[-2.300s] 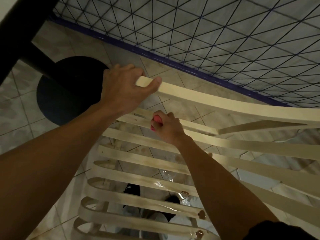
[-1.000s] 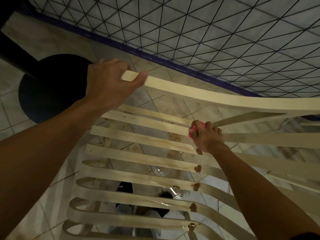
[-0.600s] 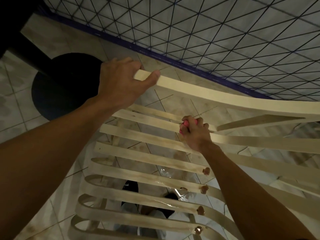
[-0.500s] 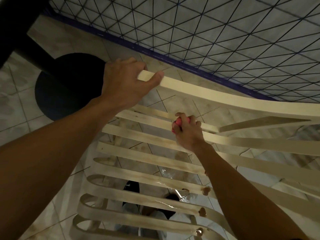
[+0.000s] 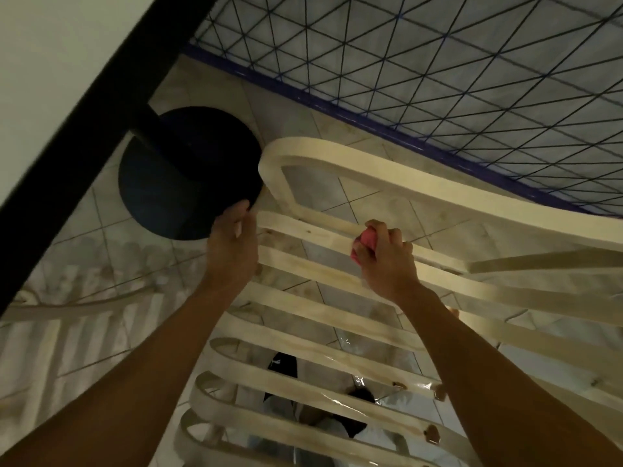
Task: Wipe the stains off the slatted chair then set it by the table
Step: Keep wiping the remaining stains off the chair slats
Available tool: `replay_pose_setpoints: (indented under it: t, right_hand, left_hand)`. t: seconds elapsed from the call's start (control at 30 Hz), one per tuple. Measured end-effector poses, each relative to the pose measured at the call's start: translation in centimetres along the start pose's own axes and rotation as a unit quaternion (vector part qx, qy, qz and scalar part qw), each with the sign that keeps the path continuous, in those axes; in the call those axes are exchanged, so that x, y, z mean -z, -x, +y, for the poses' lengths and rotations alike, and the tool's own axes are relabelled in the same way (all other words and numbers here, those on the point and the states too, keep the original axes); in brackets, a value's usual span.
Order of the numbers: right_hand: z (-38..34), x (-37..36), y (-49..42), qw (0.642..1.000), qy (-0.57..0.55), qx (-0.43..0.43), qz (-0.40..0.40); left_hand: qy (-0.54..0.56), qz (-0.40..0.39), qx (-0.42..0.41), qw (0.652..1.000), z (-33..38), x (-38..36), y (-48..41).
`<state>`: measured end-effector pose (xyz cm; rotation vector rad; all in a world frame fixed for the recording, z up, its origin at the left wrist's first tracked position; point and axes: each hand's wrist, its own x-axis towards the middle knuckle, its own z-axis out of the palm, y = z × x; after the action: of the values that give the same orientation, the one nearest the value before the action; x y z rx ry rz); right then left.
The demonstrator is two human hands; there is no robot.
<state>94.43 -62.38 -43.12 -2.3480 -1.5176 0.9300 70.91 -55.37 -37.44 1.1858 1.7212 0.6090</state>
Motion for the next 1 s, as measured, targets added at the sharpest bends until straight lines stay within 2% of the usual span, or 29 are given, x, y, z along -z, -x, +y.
replay_pose_setpoints:
  t: [0.07,0.13,0.27,0.43,0.53,0.63,0.77,1.0]
  right_hand:
    - [-0.6,-0.4,-0.2,1.000,-0.011,-0.009,-0.006]
    - [-1.5,-0.8,-0.4,1.000,-0.020,-0.001,-0.014]
    - [-4.2,-1.9,-1.4,0.999,-0.024,0.015,-0.026]
    - [-6.7,-3.0,-1.8,0.999,-0.044,0.020,-0.003]
    - [-5.2,-2.8,-0.7,0.998,-0.012,0.053,0.017]
    - [-2.9,-2.0,-0.2,0.999,0.021,0.015,0.024]
    - [-3.1,-1.7,-0.4,1.000,0.013,-0.016,0.004]
    - [-8.4,-3.4,-2.7,0.998,0.003,0.031,-0.048]
  left_hand:
    - [-0.060,-0.066,0.109,0.990,-2.9,0.4,0.6]
    - [-0.055,-0.083,0.145,0.984,-4.4,0.2,1.0]
    - [-0.002,-0.055,0.154,0.987,-5.0,-0.5,0.6]
    - [0.006,-0.062,0.143,0.988,-5.7,-1.3,0.9]
    - [0.021,-0.036,0.133,0.990,-5.7,-1.5,1.0]
    - [0.027,-0.039,0.124,0.991,-5.8,-1.6,1.1]
    - [0.009,-0.047,0.119,0.992,-6.5,-1.7,1.0]
    - [0.014,-0.054,0.136,0.989,-6.8,-1.6,0.9]
